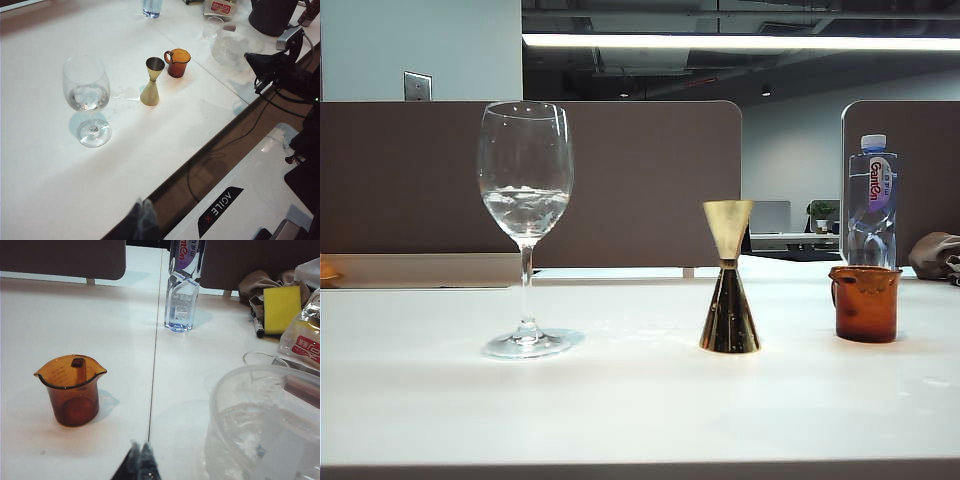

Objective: Pick up the small amber measuring cup and pour the water in it into the jigger, then pick up the jigger and pour the water in it into the wine glass.

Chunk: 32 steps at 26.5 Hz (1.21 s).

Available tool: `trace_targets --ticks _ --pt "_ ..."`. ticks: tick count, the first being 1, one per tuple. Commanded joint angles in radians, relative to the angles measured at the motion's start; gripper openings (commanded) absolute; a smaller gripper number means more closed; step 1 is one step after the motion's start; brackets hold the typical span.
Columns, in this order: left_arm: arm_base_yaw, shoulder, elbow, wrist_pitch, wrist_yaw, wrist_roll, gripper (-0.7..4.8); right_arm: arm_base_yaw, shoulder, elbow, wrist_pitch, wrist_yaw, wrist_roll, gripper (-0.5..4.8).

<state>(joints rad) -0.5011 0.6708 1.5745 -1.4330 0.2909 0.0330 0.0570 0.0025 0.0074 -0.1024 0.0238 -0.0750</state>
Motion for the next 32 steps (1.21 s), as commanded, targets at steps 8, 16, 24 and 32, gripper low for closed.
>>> trace_targets --ticks 8,16,24,32 --pt "0.001 0.0 0.003 -0.006 0.001 0.004 -0.02 0.002 0.0 -0.007 -0.003 0.0 0.003 -0.05" --pt "0.001 0.0 0.003 -0.006 0.001 0.004 -0.02 0.002 0.002 -0.007 -0.08 0.001 0.004 -0.05" --pt "0.001 0.0 0.003 -0.006 0.001 0.004 -0.02 0.001 0.0 -0.007 -0.08 0.0 0.003 -0.05" --pt "0.001 0.0 0.003 -0.006 0.001 0.004 -0.02 0.001 0.0 -0.007 -0.08 0.0 0.003 -0.05"
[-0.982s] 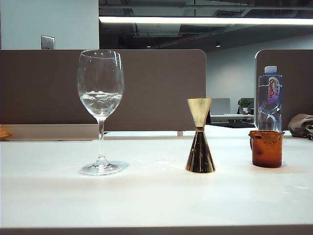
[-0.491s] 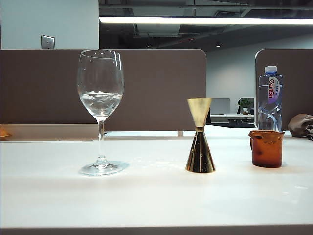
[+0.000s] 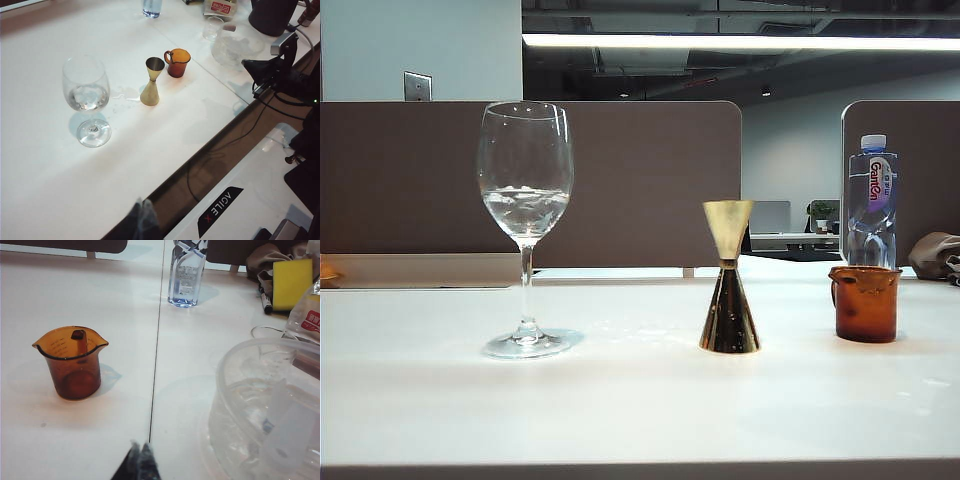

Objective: Pick up the small amber measuring cup and pour the water in it into the jigger, then pick up the jigger and pour the water in it into the wine glass.

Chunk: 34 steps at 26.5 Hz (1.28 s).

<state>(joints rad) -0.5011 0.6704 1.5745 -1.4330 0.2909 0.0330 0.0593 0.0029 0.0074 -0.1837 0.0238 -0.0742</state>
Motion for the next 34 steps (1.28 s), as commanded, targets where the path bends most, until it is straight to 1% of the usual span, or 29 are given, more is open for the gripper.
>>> trace_targets --ticks 1,3,6,7,9,10,12,13,14,15,16,18,19,20,23,26,29,31,34 --pt "0.001 0.0 0.002 -0.006 0.001 0.004 -0.02 -0.001 -0.001 -0.007 0.002 0.0 0.003 -0.05" --pt "0.003 0.0 0.002 -0.006 -0.001 0.005 -0.02 -0.001 -0.001 -0.007 0.002 0.0 0.003 -0.05" --pt "0.05 -0.007 0.0 0.016 -0.037 0.019 -0.02 -0.001 -0.001 -0.007 0.002 0.0 0.003 -0.05" --pt "0.074 -0.014 -0.003 0.039 -0.043 0.016 -0.02 -0.001 -0.001 -0.007 0.002 0.0 0.003 -0.05" --pt "0.127 -0.042 -0.022 0.136 -0.043 0.008 -0.02 -0.001 -0.001 -0.007 0.002 0.0 0.003 -0.05" --pt "0.148 -0.059 -0.04 0.202 -0.043 0.009 -0.02 -0.001 -0.001 -0.007 0.001 0.0 0.003 -0.05" --pt "0.184 -0.103 -0.098 0.386 -0.043 0.018 -0.02 -0.001 -0.001 -0.007 0.002 0.0 0.003 -0.05" --pt "0.21 -0.153 -0.172 0.579 -0.043 0.022 -0.02 -0.001 -0.001 -0.007 0.002 0.0 0.003 -0.05" --pt "0.223 -0.175 -0.21 0.661 -0.043 0.027 -0.02 -0.001 -0.001 -0.007 0.002 0.0 0.003 -0.05" --pt "0.261 -0.227 -0.3 0.816 -0.044 0.061 -0.02 -0.001 -0.001 -0.007 0.002 0.0 0.003 -0.05" --pt "0.294 -0.268 -0.375 0.918 -0.043 0.087 -0.02 -0.001 -0.001 -0.007 0.001 0.0 0.003 -0.05" --pt "0.339 -0.315 -0.48 1.028 -0.043 0.146 -0.02 -0.001 -0.001 -0.007 0.002 0.0 0.003 -0.05" --pt "0.372 -0.346 -0.559 1.089 -0.042 0.189 -0.02 -0.001 -0.001 -0.007 0.002 0.0 0.003 -0.05" --pt "0.404 -0.376 -0.637 1.15 -0.042 0.201 -0.02 -0.001 -0.001 -0.007 0.002 0.0 0.003 -0.05" --pt "0.447 -0.415 -0.762 1.273 -0.04 0.169 -0.02 -0.001 -0.001 -0.007 0.002 0.0 0.003 -0.05" --pt "0.468 -0.451 -0.908 1.462 -0.043 0.092 -0.02 -0.001 -0.001 -0.007 0.002 0.0 0.003 -0.05" --pt "0.47 -0.482 -1.04 1.619 -0.045 0.028 -0.02 -0.001 -0.001 -0.007 0.002 0.0 0.003 -0.05" --pt "0.47 -0.508 -1.123 1.678 -0.076 -0.001 -0.02 -0.001 -0.001 -0.007 0.002 0.0 0.003 -0.05" --pt "0.472 -0.564 -1.234 1.708 -0.15 -0.07 -0.02 -0.001 -0.001 -0.007 0.002 0.0 0.003 -0.05"
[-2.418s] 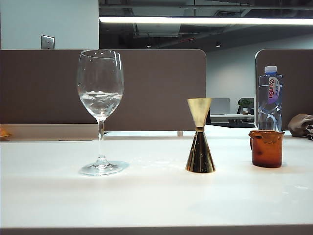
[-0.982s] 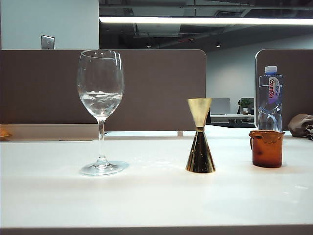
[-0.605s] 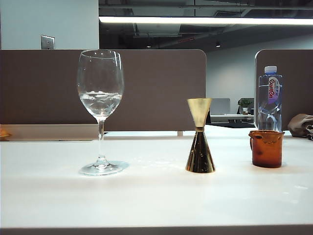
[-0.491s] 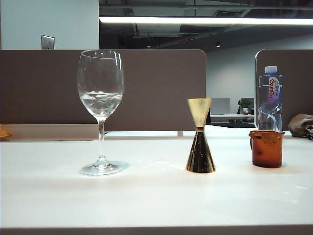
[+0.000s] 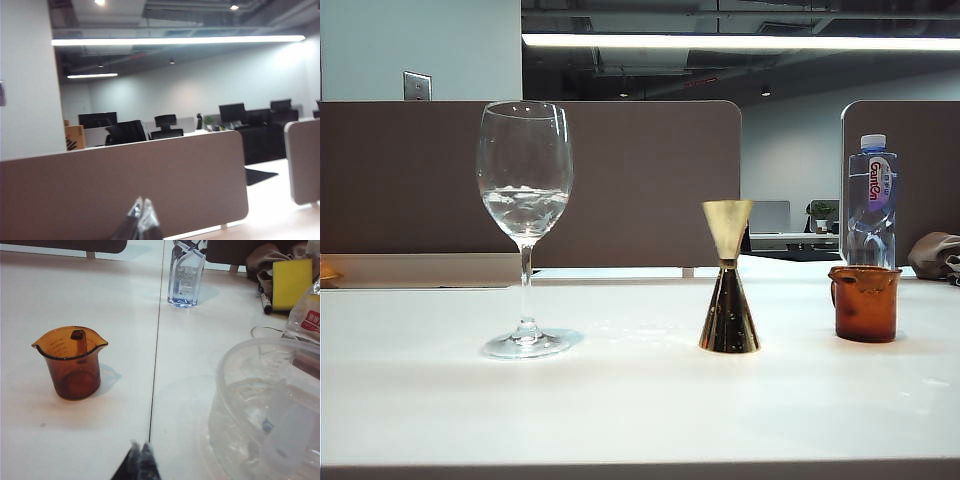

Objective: Pick up the small amber measuring cup and pour the water in it into the jigger, then pick up the jigger and pour the water in it into the wine glass.

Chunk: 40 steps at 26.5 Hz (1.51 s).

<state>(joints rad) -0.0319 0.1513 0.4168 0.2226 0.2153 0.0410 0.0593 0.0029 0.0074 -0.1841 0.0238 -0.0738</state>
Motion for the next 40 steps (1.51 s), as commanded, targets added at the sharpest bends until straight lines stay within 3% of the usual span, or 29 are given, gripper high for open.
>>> trace_targets --ticks 1,4,6,15,18,25,28,32,40 --pt "0.005 -0.064 -0.106 0.055 -0.1 -0.102 -0.02 -0.001 -0.001 -0.007 0.002 0.0 0.002 -0.05" --pt "0.021 -0.146 -0.221 0.056 -0.172 -0.186 -0.02 -0.001 -0.001 -0.007 0.002 0.0 0.002 -0.05" --pt "0.034 -0.145 -0.266 0.069 -0.17 -0.212 -0.02 -0.001 -0.001 -0.007 0.002 0.0 0.002 -0.05" --pt "0.039 -0.145 -0.406 0.062 -0.177 -0.218 -0.02 -0.001 -0.001 -0.007 0.002 0.0 0.002 -0.05" --pt "0.039 -0.145 -0.41 -0.038 -0.179 -0.217 -0.02 -0.001 -0.001 -0.007 0.002 0.0 0.002 -0.05" --pt "0.039 -0.145 -0.41 -0.294 -0.226 -0.204 -0.02 -0.001 -0.001 -0.007 0.002 0.0 0.002 -0.05" --pt "0.039 -0.145 -0.409 -0.406 -0.238 -0.148 -0.02 -0.001 -0.001 -0.007 0.002 0.0 0.002 -0.05" --pt "0.039 -0.145 -0.409 -0.408 -0.238 -0.035 -0.02 -0.001 -0.001 -0.007 0.002 0.0 0.002 -0.05" --pt "0.062 -0.146 -0.409 -0.408 -0.238 -0.078 -0.02 -0.001 -0.001 -0.007 0.002 0.0 0.002 -0.05"
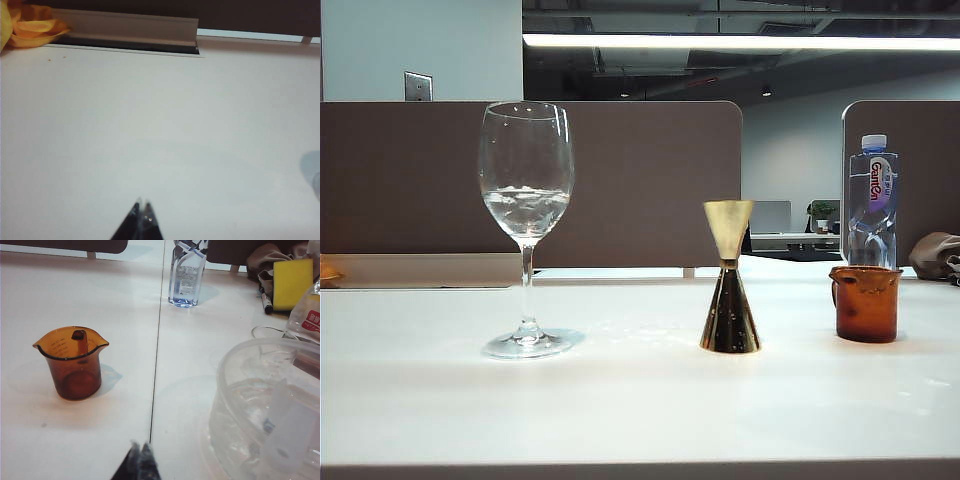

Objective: Pick up the small amber measuring cup and pour the water in it into the jigger, then pick up the jigger and pour the water in it into the wine glass.

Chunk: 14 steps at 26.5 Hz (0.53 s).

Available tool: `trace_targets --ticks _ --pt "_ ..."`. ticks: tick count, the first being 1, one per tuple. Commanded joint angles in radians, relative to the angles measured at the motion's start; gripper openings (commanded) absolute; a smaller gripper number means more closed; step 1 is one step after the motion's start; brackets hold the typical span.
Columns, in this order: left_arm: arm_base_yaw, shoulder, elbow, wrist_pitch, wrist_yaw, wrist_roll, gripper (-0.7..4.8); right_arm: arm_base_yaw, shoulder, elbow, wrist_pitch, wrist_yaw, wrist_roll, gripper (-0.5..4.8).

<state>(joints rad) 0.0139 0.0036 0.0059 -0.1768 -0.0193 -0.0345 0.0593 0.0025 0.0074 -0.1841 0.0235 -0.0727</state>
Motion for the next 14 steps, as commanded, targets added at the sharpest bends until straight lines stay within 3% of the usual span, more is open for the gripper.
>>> trace_targets --ticks 1,14 --pt "0.021 0.002 0.002 -0.009 -0.003 -0.002 -0.02 -0.001 0.0 -0.007 0.002 0.0 0.001 -0.05" --pt "0.034 0.002 0.002 -0.009 -0.003 -0.002 -0.02 -0.001 0.0 -0.007 0.002 0.0 0.001 -0.05"
